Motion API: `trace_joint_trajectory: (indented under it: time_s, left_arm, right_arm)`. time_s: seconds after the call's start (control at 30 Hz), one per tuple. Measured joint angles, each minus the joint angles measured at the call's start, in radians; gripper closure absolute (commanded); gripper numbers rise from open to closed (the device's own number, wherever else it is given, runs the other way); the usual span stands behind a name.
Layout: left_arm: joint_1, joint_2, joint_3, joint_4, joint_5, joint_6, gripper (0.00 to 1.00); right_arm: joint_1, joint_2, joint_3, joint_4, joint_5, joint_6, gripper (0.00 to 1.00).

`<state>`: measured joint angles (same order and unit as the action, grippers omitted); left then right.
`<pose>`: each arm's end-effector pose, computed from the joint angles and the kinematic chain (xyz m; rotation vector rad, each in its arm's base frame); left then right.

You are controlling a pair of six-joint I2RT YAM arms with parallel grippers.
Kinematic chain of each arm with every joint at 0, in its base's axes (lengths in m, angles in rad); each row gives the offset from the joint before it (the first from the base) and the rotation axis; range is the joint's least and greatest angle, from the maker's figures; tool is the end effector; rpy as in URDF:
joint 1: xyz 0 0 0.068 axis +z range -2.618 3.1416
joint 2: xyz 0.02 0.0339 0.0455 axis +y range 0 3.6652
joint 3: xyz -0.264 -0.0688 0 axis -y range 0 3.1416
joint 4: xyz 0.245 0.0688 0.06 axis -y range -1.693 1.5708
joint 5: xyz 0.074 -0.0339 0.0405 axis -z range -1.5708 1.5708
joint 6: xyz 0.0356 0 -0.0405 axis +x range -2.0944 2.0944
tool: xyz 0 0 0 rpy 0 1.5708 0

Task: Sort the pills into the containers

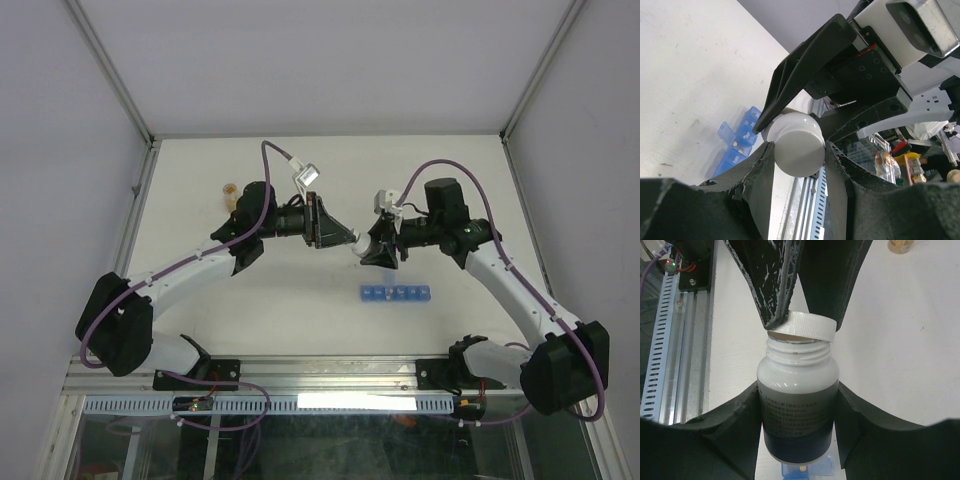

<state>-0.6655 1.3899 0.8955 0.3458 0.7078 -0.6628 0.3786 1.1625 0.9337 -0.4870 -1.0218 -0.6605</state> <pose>0.2347 -0.2137 0.2948 0.5969 1.8669 -1.5351 0.2092 0.1159 0.2979 -1.4285 1.4744 0.9766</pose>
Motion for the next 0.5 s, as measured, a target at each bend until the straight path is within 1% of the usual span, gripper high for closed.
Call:
trace_joint_trajectory:
  time_s: [0.5]
  left_arm:
    - [-0.016, 0.011, 0.039, -0.149, -0.063, 0.090, 0.71]
  right_arm:
    - [0.034, 0.056, 0.048, -0.088, 0.110, -0.019, 1.00]
